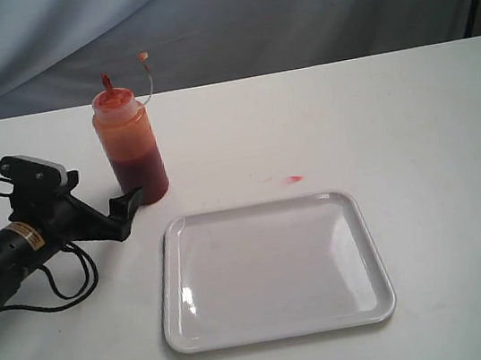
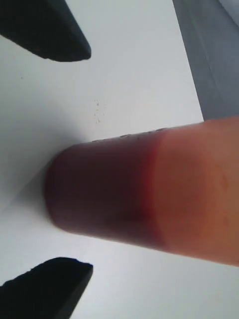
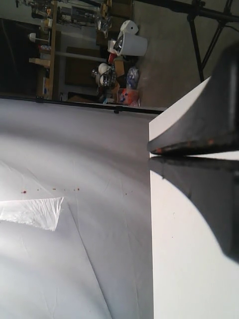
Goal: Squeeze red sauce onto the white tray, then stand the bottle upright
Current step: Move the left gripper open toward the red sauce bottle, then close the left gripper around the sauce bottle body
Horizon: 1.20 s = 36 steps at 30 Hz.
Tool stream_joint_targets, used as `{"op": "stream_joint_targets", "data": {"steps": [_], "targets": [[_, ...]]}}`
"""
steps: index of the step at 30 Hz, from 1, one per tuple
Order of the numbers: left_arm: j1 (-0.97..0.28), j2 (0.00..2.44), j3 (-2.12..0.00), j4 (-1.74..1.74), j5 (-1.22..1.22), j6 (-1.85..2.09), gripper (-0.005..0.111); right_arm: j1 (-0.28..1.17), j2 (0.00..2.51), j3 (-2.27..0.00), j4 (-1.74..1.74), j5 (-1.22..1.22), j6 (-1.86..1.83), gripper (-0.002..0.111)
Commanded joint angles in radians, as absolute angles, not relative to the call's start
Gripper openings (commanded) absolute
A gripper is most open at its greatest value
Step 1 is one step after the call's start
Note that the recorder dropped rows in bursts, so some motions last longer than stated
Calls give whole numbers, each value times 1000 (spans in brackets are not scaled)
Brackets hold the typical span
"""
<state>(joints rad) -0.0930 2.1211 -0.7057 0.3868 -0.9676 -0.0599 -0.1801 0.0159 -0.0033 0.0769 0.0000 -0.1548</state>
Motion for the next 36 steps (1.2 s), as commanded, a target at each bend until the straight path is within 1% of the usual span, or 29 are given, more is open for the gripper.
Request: {"op": "stream_joint_targets", "data": {"steps": [1, 23, 29, 36], "targets": [[-98, 2122, -732, 384, -907, -47, 104, -188, 20, 0, 96, -13, -153, 0], [-98, 2125, -738, 451, -923, -52, 104, -188, 20, 0, 96, -13, -153, 0], [-98, 2176, -744, 454, -970, -49, 104, -188, 20, 0, 96, -13, -153, 0], [-98, 2211, -781, 458, -963, -51, 104, -188, 20, 0, 96, -13, -153, 0]]}}
